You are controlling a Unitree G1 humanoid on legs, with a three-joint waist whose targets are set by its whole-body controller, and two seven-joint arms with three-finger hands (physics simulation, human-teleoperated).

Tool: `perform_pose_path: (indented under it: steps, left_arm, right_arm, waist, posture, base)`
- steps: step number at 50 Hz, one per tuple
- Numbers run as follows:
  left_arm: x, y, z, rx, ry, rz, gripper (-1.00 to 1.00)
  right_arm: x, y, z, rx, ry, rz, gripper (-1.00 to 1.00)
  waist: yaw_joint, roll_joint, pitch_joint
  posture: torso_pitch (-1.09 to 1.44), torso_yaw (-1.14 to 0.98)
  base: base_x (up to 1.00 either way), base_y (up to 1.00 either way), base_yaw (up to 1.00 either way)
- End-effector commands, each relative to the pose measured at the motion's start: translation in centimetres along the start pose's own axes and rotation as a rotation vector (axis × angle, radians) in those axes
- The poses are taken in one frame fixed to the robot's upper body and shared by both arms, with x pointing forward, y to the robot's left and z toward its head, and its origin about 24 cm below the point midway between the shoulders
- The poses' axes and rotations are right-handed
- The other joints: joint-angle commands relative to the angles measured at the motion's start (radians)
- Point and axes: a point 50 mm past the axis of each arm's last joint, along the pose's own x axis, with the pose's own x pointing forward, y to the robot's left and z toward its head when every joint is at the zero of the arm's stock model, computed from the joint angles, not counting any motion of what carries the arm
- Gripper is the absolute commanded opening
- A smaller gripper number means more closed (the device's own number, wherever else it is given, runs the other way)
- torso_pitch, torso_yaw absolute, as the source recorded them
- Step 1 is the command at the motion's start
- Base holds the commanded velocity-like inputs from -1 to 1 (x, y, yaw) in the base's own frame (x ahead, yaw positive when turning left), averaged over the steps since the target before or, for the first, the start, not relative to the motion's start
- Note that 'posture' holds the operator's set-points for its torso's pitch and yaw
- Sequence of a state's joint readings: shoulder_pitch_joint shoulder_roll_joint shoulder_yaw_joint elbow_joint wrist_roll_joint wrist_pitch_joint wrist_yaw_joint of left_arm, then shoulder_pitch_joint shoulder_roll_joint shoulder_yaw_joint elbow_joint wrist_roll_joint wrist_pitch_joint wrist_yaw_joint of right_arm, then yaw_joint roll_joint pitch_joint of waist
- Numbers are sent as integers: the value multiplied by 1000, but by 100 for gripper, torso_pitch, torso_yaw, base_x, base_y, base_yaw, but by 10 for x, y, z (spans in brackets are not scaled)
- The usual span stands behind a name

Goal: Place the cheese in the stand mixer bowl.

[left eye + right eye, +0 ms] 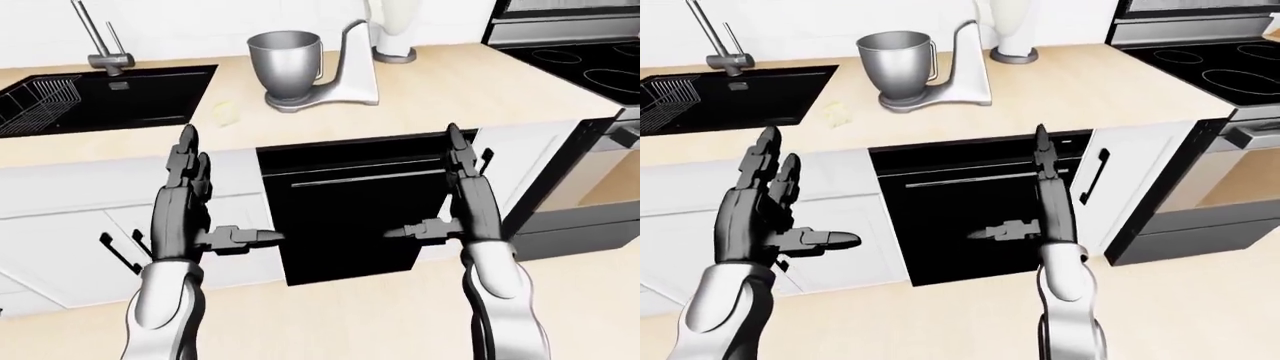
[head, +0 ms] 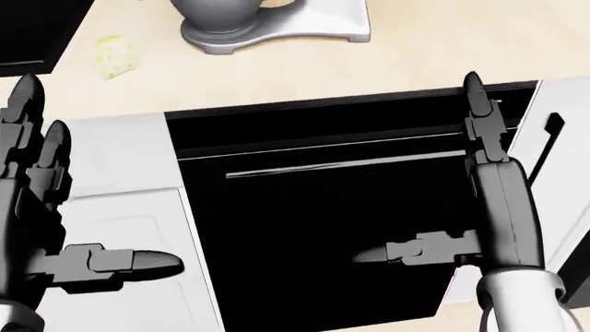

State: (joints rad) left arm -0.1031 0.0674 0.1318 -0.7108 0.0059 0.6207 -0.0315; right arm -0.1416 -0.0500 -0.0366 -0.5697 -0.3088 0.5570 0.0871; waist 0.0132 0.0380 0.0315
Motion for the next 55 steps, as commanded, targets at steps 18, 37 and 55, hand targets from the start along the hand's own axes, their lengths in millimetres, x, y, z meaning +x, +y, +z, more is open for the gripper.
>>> perform_pose_path:
  steps: [18, 37, 55]
  left_arm:
    - [-1, -3, 15, -6, -93, -18, 100]
    - [-1, -3, 15, -6, -93, -18, 100]
    - [-1, -4, 15, -6, -93, -20, 100]
  right_arm:
    - [0, -7, 16, -24, -96, -43, 100]
    - [-1, -6, 18, -27, -99, -43, 100]
    - [0, -6, 18, -22, -109, -40, 100]
  waist:
    - [-15, 22, -19]
    - [-8, -81, -26]
    - [-1, -51, -2]
  posture:
    - [0, 0]
    - [0, 0]
    - [0, 0]
  base:
    - [6, 0, 7]
    - [0, 0, 19]
    - [3, 0, 13]
